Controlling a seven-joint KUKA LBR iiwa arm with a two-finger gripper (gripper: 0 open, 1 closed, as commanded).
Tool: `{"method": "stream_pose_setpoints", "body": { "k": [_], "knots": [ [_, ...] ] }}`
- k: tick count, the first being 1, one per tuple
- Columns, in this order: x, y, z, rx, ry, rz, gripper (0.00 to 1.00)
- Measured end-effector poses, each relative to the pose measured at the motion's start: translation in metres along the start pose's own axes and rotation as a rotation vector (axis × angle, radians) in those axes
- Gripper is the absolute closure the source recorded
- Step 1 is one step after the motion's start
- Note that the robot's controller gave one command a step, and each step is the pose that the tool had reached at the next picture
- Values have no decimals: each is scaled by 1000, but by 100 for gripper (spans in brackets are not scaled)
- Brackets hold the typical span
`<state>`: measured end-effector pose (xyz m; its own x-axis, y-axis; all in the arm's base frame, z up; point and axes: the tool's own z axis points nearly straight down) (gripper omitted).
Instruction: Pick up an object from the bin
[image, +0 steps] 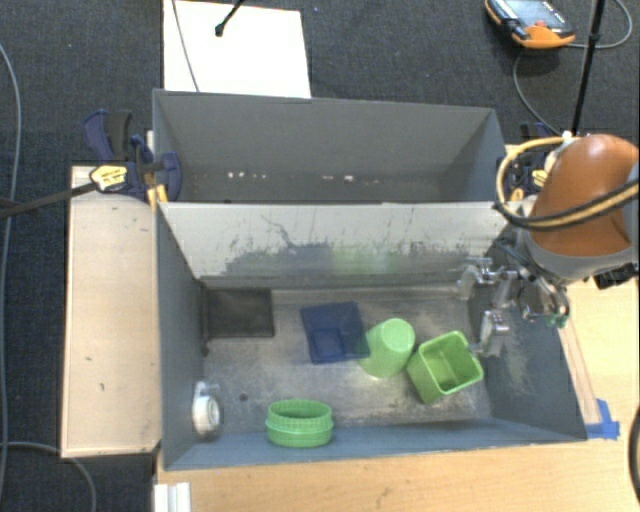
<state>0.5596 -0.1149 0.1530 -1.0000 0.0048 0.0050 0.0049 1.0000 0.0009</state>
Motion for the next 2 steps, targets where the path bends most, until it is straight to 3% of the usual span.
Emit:
{"method": "stream_pose_setpoints", "body": {
  "k": [1,2],
  "knots": [
    [-2,0,-5,1,-8,-3,0],
    [15,23,29,2,-10,45,0]
  ]
}}
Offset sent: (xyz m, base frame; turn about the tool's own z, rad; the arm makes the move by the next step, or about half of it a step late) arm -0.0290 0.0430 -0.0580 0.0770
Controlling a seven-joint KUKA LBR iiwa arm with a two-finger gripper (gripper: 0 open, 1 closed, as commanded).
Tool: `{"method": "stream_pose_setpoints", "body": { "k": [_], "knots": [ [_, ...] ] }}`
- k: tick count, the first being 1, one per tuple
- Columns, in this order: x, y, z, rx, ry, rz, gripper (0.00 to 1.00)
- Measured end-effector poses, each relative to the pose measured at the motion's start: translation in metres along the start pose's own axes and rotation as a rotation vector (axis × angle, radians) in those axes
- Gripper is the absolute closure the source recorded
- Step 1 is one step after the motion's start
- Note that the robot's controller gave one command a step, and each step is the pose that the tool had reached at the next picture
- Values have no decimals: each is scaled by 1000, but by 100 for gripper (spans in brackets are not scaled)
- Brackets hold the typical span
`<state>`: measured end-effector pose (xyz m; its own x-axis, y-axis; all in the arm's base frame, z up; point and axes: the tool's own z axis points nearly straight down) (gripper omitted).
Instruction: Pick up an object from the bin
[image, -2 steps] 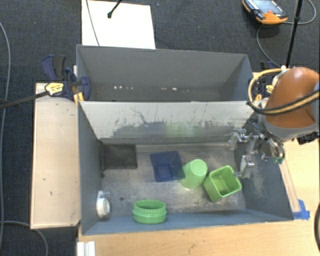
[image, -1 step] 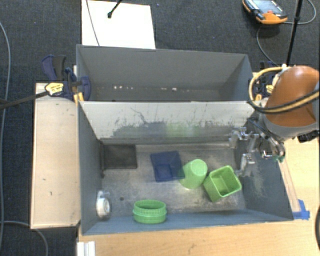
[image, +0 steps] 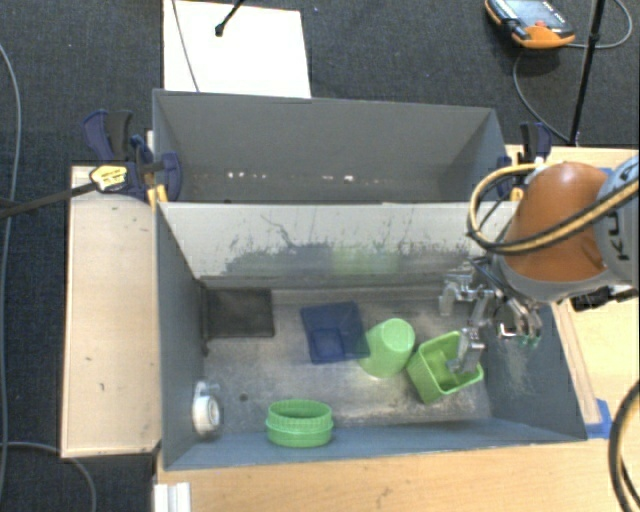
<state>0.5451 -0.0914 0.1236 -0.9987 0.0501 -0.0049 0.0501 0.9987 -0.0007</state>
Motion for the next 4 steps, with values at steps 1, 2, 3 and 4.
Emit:
{"method": "stream_pose_setpoints", "body": {
  "k": [1,2,3,4],
  "knots": [
    [15,24,35,-3,12,24,0],
    [-3,37,50,0,-4,60,0],
    [-12,64,52,0,5,-2,0],
    [26,81,49,-2,-5,-26,0]
  ]
}}
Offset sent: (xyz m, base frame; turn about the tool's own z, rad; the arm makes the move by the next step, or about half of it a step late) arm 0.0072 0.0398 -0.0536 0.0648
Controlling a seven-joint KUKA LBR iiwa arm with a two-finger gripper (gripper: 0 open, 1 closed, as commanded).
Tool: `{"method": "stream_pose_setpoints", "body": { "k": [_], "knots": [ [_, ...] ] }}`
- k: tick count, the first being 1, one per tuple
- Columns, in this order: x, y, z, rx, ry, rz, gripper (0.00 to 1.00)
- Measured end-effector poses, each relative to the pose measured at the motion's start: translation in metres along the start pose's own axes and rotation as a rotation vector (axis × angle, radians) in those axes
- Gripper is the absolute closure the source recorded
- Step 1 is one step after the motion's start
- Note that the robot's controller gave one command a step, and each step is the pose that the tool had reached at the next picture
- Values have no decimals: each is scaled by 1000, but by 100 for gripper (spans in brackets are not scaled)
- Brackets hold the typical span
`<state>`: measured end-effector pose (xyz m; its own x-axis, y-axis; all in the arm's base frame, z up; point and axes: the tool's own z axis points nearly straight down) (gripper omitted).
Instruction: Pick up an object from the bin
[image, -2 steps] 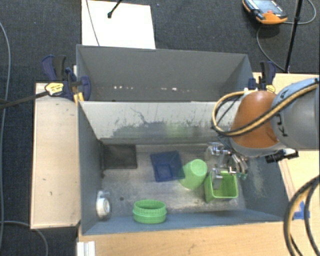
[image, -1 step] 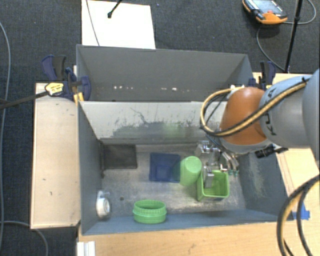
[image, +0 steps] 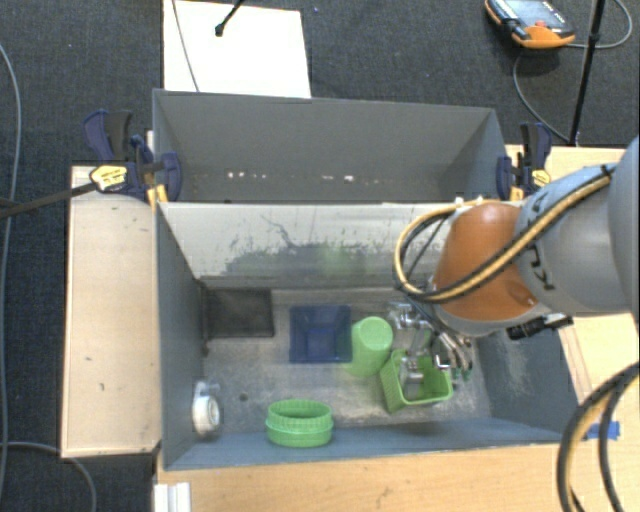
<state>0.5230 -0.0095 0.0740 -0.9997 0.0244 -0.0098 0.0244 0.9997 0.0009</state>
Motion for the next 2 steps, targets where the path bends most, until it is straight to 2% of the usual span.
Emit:
{"method": "stream_pose_setpoints", "body": {
  "k": [1,2],
  "knots": [
    [22,9,2,1,6,3,0],
    [3,52,3,2,1,86,0]
  ]
}}
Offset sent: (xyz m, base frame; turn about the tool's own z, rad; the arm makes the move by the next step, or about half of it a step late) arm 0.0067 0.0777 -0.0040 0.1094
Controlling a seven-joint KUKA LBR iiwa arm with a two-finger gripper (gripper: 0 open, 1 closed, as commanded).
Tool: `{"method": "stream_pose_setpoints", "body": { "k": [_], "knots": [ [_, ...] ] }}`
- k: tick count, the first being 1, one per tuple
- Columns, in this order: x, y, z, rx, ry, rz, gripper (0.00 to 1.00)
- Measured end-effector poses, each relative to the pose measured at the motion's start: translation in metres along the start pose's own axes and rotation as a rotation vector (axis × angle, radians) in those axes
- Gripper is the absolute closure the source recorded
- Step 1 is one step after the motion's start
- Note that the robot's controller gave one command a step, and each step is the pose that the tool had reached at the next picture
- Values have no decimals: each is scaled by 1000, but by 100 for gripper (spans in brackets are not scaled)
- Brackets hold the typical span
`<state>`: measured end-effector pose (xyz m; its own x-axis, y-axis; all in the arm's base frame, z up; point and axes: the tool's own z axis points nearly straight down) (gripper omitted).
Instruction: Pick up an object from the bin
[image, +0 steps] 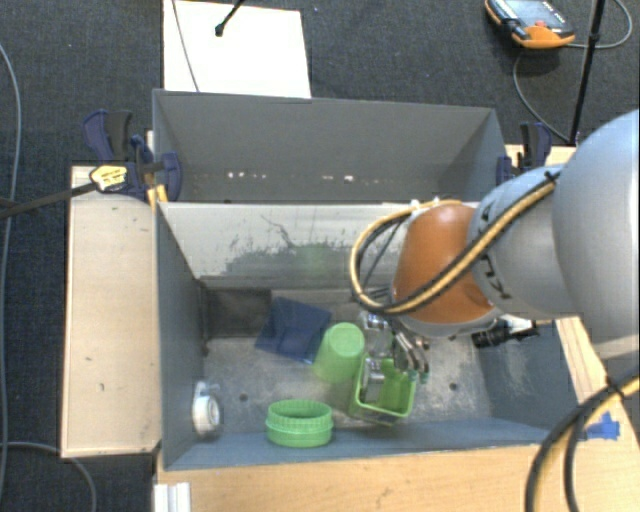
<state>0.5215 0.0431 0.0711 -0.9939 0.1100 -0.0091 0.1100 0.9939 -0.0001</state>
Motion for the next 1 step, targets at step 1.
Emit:
{"method": "stream_pose_setpoints", "body": {
  "k": [1],
  "knots": [
    [-37,27,-15,-1,2,-162,100]
  ]
}}
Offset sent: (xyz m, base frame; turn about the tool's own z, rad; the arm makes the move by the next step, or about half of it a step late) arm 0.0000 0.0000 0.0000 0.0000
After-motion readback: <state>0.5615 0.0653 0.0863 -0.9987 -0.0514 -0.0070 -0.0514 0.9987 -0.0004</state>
